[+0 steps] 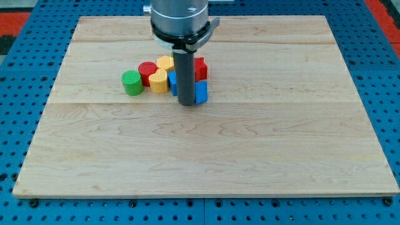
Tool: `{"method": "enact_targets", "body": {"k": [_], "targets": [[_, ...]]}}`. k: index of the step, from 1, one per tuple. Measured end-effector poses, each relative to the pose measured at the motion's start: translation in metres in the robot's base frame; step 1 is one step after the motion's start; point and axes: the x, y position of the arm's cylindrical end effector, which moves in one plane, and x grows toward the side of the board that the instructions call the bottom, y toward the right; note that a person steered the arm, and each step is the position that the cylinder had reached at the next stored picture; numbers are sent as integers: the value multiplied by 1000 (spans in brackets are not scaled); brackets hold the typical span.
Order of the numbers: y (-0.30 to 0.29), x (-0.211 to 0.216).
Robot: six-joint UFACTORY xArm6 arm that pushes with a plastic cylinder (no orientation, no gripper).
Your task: Push blue triangle to the yellow hexagon
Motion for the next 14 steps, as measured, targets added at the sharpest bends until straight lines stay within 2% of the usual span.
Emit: {"method": "enact_targets", "body": {"k": [1,2,3,4,5,7,9,11,12,13,14], "targets": [[19,-4],[25,20],[39,25],[63,-22],[78,-47],[42,-53],[22,1],[-27,46],[-29,65],[-111,57],[-144,27]]}}
